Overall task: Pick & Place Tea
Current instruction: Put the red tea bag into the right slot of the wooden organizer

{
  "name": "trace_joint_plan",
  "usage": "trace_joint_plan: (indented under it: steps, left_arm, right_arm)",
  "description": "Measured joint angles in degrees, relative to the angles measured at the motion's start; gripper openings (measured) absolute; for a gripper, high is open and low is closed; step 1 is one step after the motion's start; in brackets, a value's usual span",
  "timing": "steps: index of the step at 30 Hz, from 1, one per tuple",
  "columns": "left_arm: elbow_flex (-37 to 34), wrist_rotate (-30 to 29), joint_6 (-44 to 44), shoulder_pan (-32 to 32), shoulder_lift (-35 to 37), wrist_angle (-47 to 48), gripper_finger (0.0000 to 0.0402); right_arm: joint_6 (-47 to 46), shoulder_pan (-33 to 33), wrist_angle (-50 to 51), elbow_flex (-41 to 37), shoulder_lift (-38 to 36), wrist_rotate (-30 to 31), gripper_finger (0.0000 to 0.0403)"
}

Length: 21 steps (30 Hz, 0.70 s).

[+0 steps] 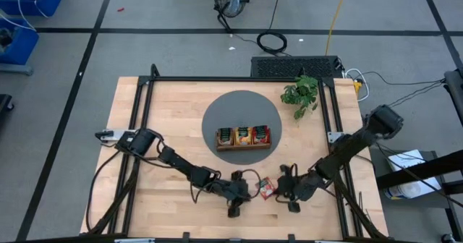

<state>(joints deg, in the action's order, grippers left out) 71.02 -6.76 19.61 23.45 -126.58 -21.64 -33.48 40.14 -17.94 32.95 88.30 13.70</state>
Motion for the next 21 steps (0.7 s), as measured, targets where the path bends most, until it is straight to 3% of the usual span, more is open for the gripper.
trace_joint_plan:
  steps: [3,6,14,21]
  left_arm:
    - [0.0,1.43,1.9,0.26,0.0,-0.08,0.0074]
    - [0.0,0.82,2.66,-0.41,0.0,-0.17,0.0074]
    - [0.01,-3.49,4.5,-1.08,0.0,0.64,0.0074]
    - [0.02,-9.31,4.91,-1.61,0.07,1.53,0.0074]
  right_arm:
    - [-3.78,0.88,10.13,0.0,-4.01,8.08,0.0]
    - [-8.05,1.16,15.17,0.0,-4.73,11.6,0.0]
    - [-12.62,0.58,14.26,0.2,1.7,10.05,0.0]
    - [-9.02,0.31,3.73,0.17,5.81,6.84,0.0]
